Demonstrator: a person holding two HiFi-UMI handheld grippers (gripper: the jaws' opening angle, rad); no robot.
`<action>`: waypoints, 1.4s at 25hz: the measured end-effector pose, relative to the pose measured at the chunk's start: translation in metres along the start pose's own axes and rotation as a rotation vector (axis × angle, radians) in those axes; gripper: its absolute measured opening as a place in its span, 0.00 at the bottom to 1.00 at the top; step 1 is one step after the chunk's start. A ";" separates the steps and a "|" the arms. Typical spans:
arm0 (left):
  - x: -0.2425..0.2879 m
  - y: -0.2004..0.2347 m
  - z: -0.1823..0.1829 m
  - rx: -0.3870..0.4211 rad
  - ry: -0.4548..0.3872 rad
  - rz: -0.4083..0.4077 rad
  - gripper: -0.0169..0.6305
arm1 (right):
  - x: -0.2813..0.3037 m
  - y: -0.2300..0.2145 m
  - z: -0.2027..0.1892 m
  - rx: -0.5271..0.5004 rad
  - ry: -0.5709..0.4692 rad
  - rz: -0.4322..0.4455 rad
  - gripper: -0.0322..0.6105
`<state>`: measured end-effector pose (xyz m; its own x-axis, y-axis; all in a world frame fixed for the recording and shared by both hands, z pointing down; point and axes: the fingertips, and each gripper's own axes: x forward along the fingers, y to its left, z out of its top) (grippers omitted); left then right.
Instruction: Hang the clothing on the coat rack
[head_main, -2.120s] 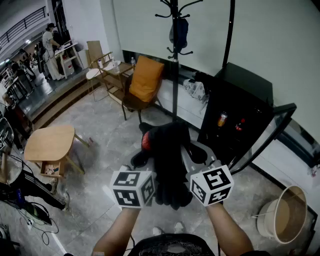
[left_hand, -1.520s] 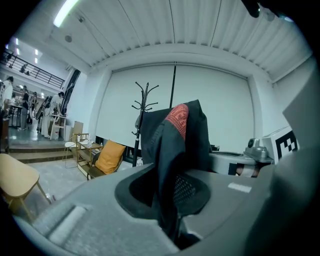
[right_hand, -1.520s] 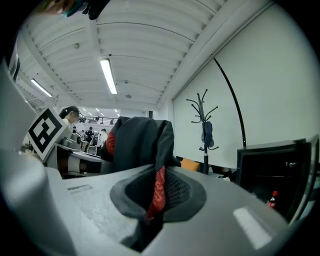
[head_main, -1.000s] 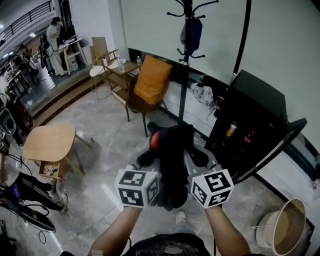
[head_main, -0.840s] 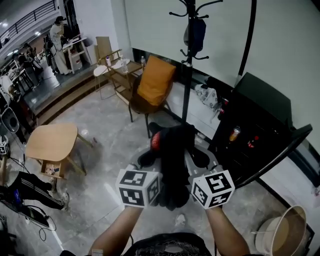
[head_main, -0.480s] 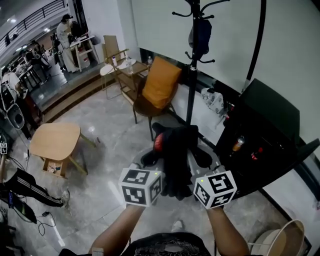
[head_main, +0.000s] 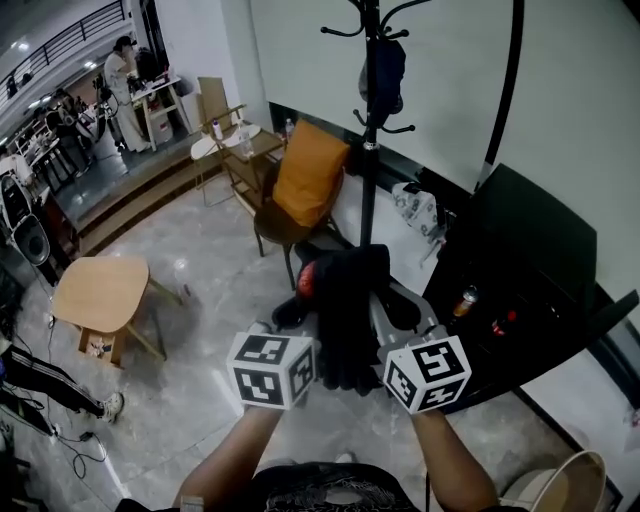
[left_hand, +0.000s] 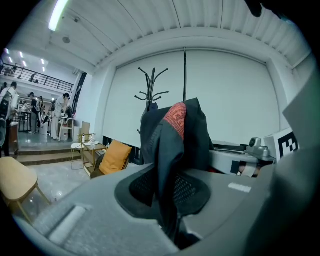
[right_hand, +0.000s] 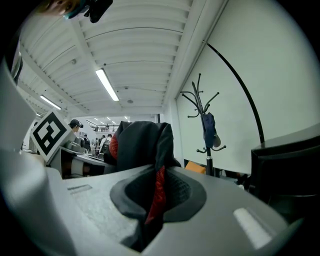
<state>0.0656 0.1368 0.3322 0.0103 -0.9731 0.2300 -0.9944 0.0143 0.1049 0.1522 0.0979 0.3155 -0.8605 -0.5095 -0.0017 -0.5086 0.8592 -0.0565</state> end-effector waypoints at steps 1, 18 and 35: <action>0.004 -0.001 0.001 -0.001 0.002 -0.002 0.08 | 0.001 -0.004 0.000 -0.002 0.002 -0.001 0.10; 0.074 0.038 0.005 -0.043 0.013 -0.089 0.08 | 0.053 -0.036 -0.013 -0.021 0.046 -0.088 0.10; 0.160 0.127 0.037 -0.035 0.037 -0.257 0.08 | 0.166 -0.055 -0.008 -0.039 0.065 -0.251 0.10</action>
<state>-0.0625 -0.0261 0.3466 0.2669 -0.9367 0.2268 -0.9543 -0.2240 0.1980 0.0370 -0.0339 0.3260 -0.7065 -0.7041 0.0713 -0.7063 0.7079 -0.0083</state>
